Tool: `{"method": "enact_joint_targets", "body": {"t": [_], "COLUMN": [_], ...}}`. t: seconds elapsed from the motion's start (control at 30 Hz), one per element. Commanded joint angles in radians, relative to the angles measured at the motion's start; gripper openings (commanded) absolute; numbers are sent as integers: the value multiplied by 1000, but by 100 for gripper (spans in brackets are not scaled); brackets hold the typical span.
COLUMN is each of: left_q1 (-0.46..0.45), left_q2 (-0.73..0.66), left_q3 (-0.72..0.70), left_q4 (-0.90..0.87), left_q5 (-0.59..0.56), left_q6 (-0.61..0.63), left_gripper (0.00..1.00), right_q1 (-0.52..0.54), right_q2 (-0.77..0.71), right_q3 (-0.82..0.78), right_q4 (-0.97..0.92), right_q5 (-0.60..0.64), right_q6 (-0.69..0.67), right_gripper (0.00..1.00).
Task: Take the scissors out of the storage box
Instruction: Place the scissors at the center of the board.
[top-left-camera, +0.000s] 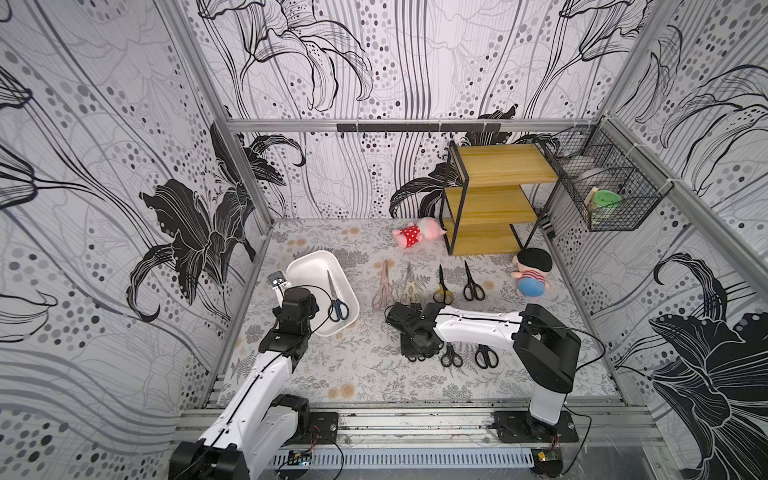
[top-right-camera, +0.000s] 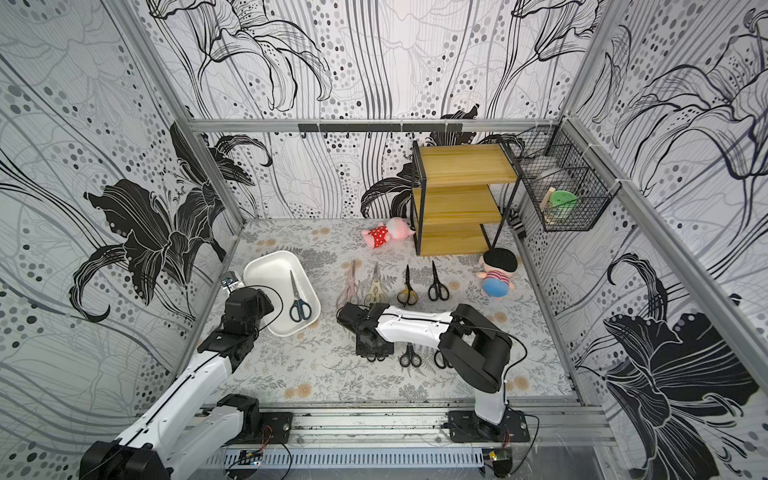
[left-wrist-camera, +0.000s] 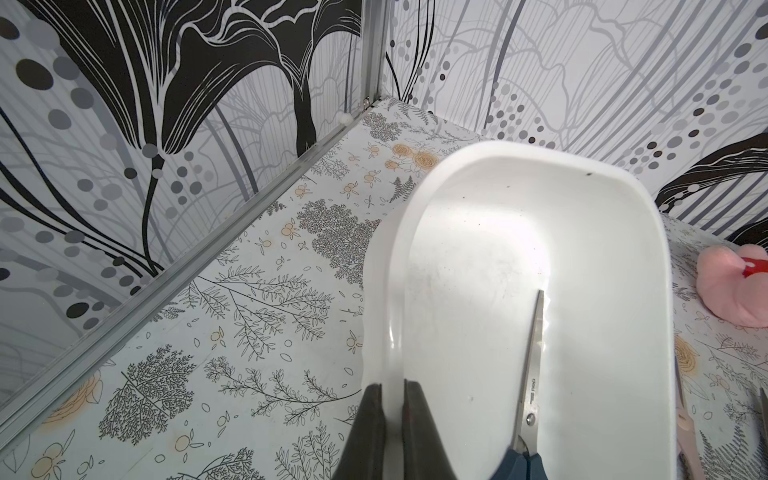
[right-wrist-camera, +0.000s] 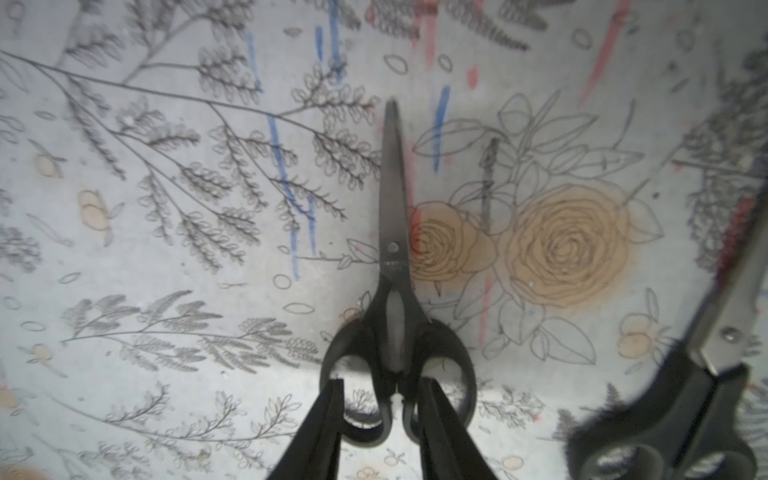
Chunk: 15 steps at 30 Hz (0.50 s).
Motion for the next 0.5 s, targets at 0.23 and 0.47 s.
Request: {"method": "enact_joint_targets", "body": {"t": [0.23, 0.47], "left_q1": [-3, -5], "left_q2": [-6, 9], "left_q3": [30, 33], "left_q4": [69, 69], "left_q5": [-6, -11], "left_q6": [1, 2], "left_gripper": [0, 0], "right_q1": [1, 1], "right_q2": [13, 133], "right_q3": [228, 473], "right_q4": [-129, -21], "right_q5": [99, 74], "right_q6": [-131, -349], "right_gripper": [35, 34]}}
